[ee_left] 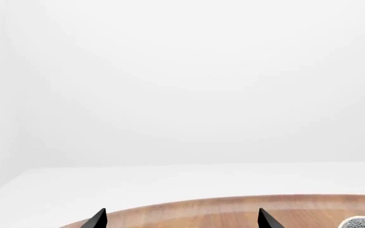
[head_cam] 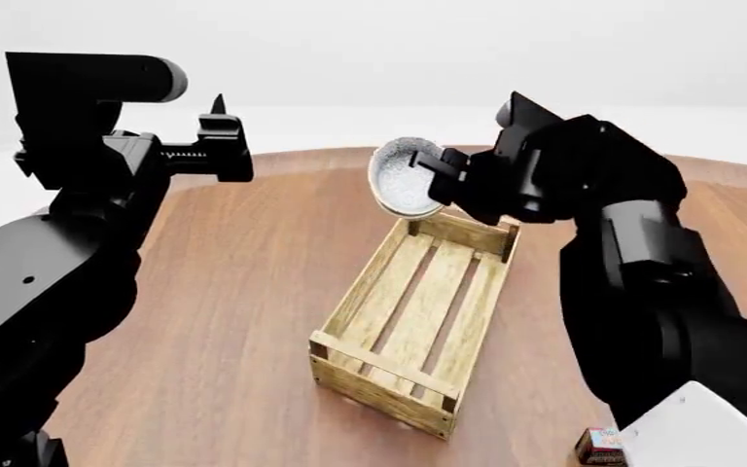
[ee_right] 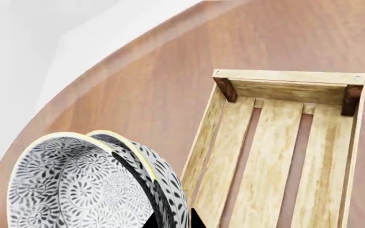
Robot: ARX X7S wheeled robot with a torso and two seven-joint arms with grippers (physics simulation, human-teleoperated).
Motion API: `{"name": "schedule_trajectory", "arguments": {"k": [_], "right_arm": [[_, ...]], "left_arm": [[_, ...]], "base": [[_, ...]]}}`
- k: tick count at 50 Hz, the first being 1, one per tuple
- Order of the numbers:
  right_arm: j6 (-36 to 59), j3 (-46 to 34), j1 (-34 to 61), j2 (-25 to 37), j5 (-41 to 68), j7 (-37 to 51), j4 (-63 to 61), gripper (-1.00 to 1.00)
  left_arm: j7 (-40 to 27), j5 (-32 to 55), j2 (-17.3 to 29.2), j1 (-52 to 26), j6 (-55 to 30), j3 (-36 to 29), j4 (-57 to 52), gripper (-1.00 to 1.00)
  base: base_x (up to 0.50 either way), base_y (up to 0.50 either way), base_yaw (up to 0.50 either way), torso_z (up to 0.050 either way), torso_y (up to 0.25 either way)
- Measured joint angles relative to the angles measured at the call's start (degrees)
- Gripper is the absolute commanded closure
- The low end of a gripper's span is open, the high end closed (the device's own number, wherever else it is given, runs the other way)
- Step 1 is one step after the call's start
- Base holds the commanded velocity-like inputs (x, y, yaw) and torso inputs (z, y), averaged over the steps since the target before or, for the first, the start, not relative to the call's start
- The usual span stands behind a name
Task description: Stack the right bowl on the left bowl and place them in the tray.
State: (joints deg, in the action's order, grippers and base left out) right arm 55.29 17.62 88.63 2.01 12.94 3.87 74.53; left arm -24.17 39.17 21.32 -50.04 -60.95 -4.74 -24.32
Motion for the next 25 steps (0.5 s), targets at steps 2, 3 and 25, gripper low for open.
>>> {"name": "schedule_trajectory", "arguments": {"k": [2, 3, 25], "right_arm": [[-0.1, 2.2, -0.3, -0.1, -2.6, -0.1, 0.3, 1.0], [-0.2, 3.2, -0.5, -0.1, -3.8, 0.0, 0.4, 1.0], [-2.5, 14.9, -2.9, 0.4, -13.3, 2.6, 0.5, 1.0]], "left_arm": [[0.1, 0.1, 0.0, 0.0, 0.1, 0.0, -0.1, -1.0], [0.1, 0.1, 0.0, 0.0, 0.2, 0.0, -0.1, -1.0], [1.3, 0.4, 0.9, 0.5, 1.8, -0.6, -1.1, -1.0]], "base": [[0.0, 0.0, 0.0, 0.0, 0.0], [0.0, 0.0, 0.0, 0.0, 0.0], [0.0, 0.0, 0.0, 0.0, -0.079]]}}
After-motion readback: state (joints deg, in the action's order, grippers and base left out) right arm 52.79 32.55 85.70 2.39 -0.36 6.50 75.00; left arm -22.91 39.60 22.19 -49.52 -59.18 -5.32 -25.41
